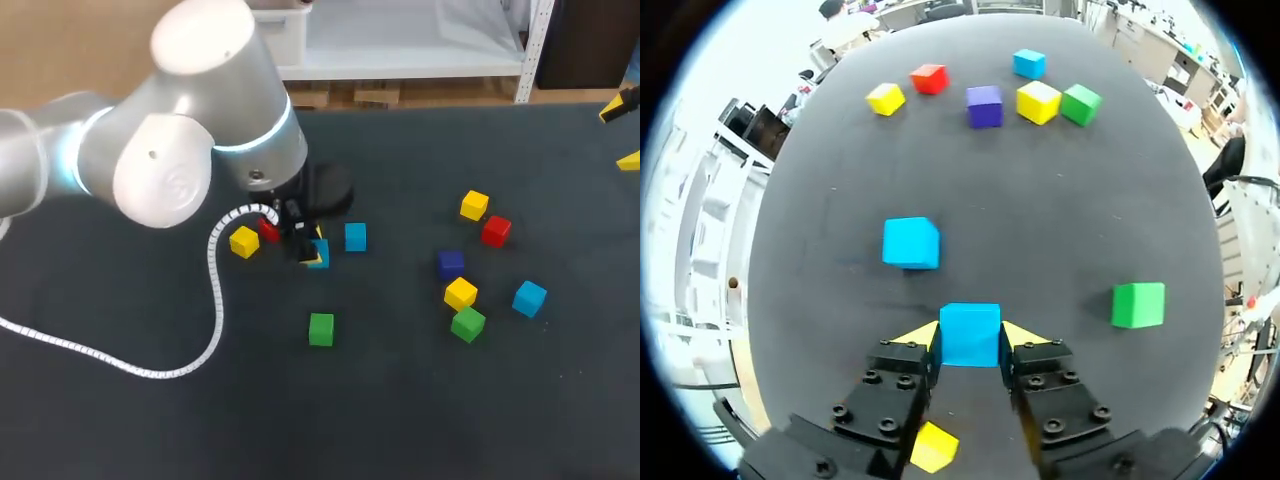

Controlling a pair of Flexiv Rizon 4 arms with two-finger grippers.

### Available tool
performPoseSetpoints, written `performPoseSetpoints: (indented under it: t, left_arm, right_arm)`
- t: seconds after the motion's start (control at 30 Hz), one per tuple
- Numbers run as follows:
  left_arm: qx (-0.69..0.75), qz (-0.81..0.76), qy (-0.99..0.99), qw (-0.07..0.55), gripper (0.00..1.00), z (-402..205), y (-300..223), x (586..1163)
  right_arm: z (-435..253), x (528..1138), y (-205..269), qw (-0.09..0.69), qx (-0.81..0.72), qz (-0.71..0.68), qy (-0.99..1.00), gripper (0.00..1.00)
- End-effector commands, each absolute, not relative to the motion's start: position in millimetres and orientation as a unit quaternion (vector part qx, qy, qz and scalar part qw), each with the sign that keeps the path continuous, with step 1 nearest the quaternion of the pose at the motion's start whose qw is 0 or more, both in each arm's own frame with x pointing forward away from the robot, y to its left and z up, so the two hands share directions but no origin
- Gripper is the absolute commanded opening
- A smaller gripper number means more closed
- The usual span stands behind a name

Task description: Place the blue cubes, place green cubes on the blue cubes, place the yellow cubes on the green cubes, then place the red cubes on the yellow cubes, and place purple cube on the red cubes.

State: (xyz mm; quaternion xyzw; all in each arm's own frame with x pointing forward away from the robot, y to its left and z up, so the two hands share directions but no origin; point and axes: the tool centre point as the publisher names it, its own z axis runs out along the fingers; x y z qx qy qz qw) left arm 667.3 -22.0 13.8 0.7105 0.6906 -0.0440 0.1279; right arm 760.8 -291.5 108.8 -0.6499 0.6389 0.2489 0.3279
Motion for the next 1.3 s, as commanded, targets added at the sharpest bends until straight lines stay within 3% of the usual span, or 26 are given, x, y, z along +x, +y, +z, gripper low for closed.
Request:
performPoseSetpoints:
  t: [0.03, 1.3]
  left_arm:
    - [0.711, -0.047, 0.691, 0.122, 0.0, 6.8, -31.2, 682.8]
    - [0.721, -0.029, 0.685, 0.099, 0.0, -3.5, -30.9, 711.9]
  right_arm:
    - [108.9, 759.3, -291.0, 0.329, -0.65, 0.247, 0.639, 1.0]
    - [108.9, 759.3, -291.0, 0.329, -0.65, 0.247, 0.639, 1.0]
